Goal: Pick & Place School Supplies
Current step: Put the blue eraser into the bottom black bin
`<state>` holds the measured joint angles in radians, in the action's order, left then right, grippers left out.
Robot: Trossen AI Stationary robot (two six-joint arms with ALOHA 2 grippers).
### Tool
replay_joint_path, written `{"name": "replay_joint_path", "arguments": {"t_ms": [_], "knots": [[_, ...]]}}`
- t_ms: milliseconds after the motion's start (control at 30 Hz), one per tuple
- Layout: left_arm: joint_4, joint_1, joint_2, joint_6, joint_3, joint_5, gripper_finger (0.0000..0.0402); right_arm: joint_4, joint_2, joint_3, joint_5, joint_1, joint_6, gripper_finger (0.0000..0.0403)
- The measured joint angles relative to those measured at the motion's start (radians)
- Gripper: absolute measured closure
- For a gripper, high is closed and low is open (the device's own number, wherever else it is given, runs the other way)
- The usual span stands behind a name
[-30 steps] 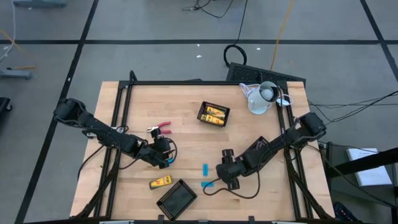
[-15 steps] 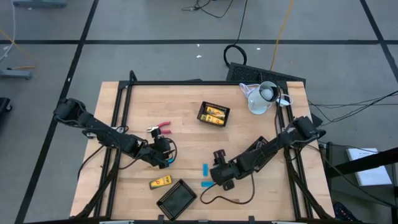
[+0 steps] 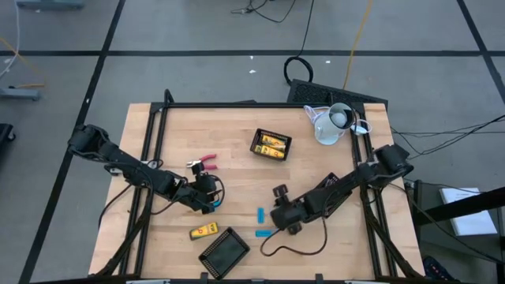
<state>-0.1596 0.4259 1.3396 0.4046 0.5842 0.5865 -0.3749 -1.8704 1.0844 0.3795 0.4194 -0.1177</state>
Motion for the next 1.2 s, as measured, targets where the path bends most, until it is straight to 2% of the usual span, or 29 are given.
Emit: {"name": "replay_joint_path", "arguments": {"t_ms": [100, 267, 333, 467, 933, 1200], "knots": [[0.000, 0.000, 0.000, 0.000, 0.000, 0.000, 0.0213, -0.122, 0.037, 0.027, -0.004, -0.001, 0.016, 0.0264], [0.000, 0.000, 0.000, 0.000, 0.000, 0.000, 0.0213, -0.298, 0.048, 0.087, -0.067, -0.017, 0.059, 0.0209], [-0.001, 0.000, 0.000, 0.000, 0.000, 0.000, 0.0213, -0.309, 0.048, 0.089, -0.074, -0.021, 0.079, 0.0186], [-0.001, 0.000, 0.000, 0.001, 0.000, 0.000, 0.0213, -0.299, 0.048, 0.091, -0.167, -0.064, 0.186, 0.0160], [-0.002, 0.000, 0.000, -0.009, 0.000, 0.000, 0.0213, -0.309, 0.050, 0.093, -0.260, -0.165, 0.351, 0.0157], [-0.002, 0.000, 0.000, -0.004, 0.000, 0.000, 0.0213, -0.189, 0.051, 0.068, -0.380, -0.185, 0.414, 0.0187]]}}
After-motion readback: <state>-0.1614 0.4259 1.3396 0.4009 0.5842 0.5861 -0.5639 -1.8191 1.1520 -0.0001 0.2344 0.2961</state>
